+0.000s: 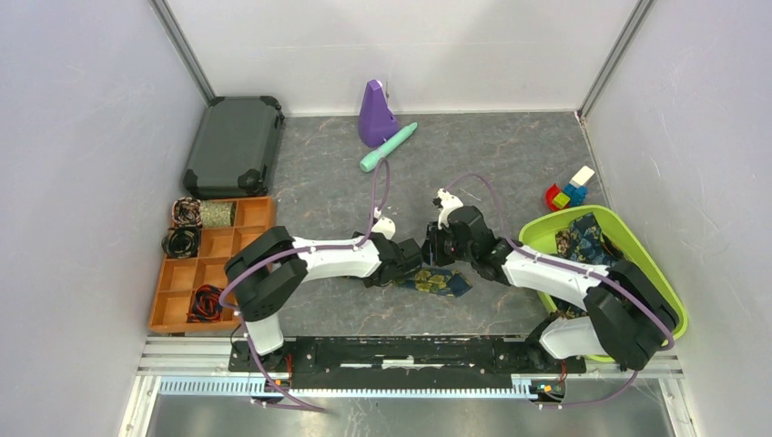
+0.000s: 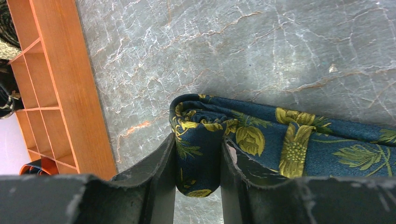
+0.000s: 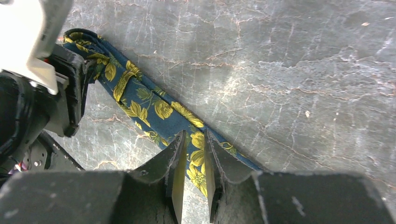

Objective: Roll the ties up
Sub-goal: Roll the tie at the center of the board.

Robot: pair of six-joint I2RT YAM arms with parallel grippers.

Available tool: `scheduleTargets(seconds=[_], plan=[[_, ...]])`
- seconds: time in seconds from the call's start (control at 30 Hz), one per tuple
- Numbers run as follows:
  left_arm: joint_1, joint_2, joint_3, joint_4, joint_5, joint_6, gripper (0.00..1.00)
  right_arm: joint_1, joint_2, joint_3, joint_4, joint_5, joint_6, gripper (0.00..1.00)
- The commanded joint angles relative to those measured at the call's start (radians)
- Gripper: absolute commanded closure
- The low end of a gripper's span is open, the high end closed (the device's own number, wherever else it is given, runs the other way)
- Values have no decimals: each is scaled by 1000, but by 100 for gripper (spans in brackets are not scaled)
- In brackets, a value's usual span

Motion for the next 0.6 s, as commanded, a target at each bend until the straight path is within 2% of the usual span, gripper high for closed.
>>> scheduleTargets(seconds=[0.0, 0.37, 0.57], plan=[[-14, 79, 33, 53, 83, -94, 64, -5, -43, -14, -26, 61, -20, 74], [-46, 90, 56, 42, 132, -186, 47, -8, -62, -22, -20, 57, -11, 74], [-47, 67, 76, 34, 161, -190, 43, -8, -61, -21, -11, 47, -4, 74]])
